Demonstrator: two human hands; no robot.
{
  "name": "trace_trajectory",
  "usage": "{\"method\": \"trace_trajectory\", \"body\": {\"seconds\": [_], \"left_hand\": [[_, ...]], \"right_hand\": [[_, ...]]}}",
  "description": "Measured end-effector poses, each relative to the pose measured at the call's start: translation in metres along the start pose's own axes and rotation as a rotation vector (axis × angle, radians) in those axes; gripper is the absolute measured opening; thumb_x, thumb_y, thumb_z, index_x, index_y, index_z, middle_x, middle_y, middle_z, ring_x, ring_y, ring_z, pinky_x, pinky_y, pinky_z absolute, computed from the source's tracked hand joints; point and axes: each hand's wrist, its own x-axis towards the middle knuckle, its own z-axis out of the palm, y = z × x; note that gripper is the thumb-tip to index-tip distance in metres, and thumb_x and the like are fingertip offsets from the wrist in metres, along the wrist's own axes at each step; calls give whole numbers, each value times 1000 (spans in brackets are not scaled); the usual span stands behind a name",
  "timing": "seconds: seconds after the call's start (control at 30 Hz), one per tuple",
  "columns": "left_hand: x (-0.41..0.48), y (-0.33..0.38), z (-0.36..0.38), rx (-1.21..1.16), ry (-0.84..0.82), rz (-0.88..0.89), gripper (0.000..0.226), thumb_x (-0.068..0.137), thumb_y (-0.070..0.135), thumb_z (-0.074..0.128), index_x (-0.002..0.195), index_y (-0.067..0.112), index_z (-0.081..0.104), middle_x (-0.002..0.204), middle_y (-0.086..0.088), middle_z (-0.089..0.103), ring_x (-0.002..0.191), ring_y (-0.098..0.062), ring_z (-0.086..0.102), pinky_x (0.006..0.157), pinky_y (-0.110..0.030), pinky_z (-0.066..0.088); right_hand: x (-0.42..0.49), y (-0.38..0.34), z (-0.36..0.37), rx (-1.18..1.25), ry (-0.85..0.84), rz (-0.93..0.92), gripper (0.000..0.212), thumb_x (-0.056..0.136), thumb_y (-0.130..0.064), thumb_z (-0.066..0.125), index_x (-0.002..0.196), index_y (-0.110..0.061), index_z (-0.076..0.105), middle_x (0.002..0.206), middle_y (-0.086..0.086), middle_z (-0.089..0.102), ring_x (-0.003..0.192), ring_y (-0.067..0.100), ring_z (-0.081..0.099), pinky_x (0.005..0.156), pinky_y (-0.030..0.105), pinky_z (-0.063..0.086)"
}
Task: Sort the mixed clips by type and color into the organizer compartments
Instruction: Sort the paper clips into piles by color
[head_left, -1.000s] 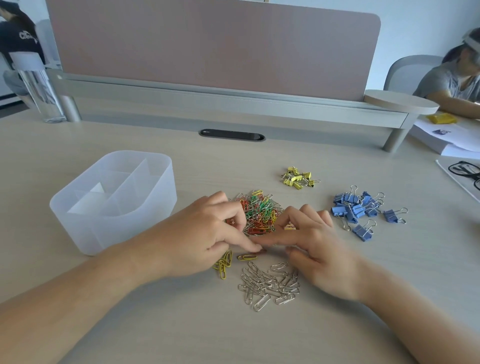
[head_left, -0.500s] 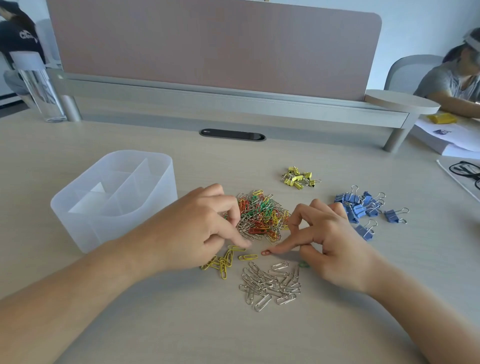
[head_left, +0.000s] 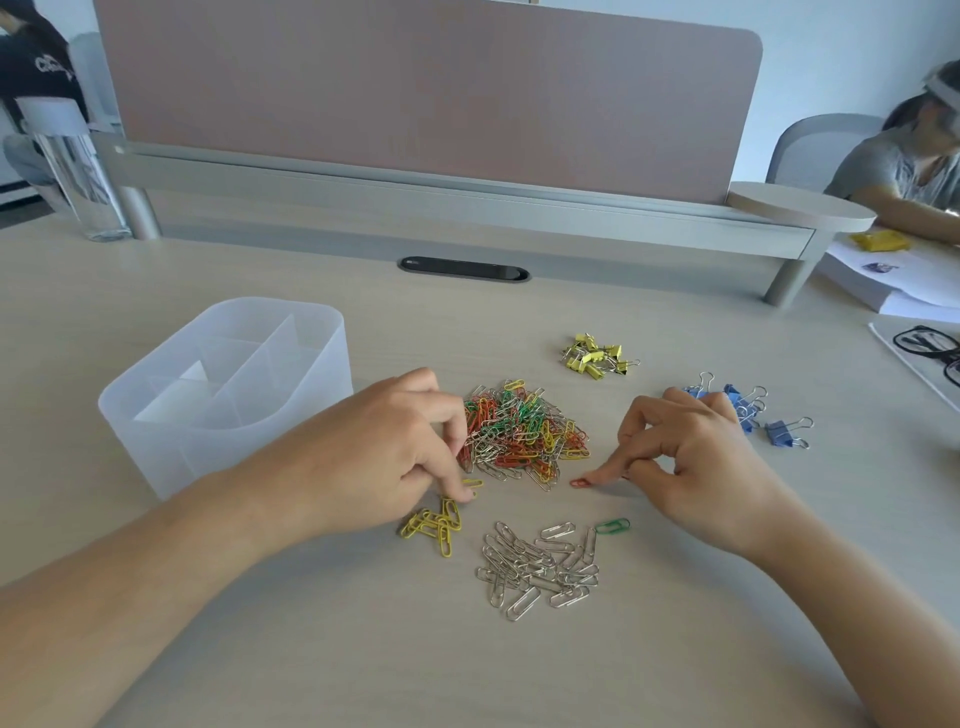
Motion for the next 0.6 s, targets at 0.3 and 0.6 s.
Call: {"method": "trace_trajectory", "body": {"seconds": [0.3, 0.6], "left_hand": [[0, 3, 8, -81, 5, -98, 53, 80, 19, 30, 100, 35, 76, 89, 21, 54, 89, 1, 41, 70, -17, 40], [1, 4, 12, 71, -8, -62, 59, 81, 6, 39, 116, 43, 69, 92, 20, 44, 84, -6, 35, 65, -26, 44]], "right_hand": [[-2, -7, 0, 69, 5, -66, 52, 69, -11, 49, 91, -51, 73, 76, -16, 54, 80, 0, 43, 79, 30, 27], [-1, -6, 13, -12, -99, -118, 55, 73, -28, 38, 114, -57, 62, 89, -22, 45, 91, -2, 40, 83, 28, 24]]}}
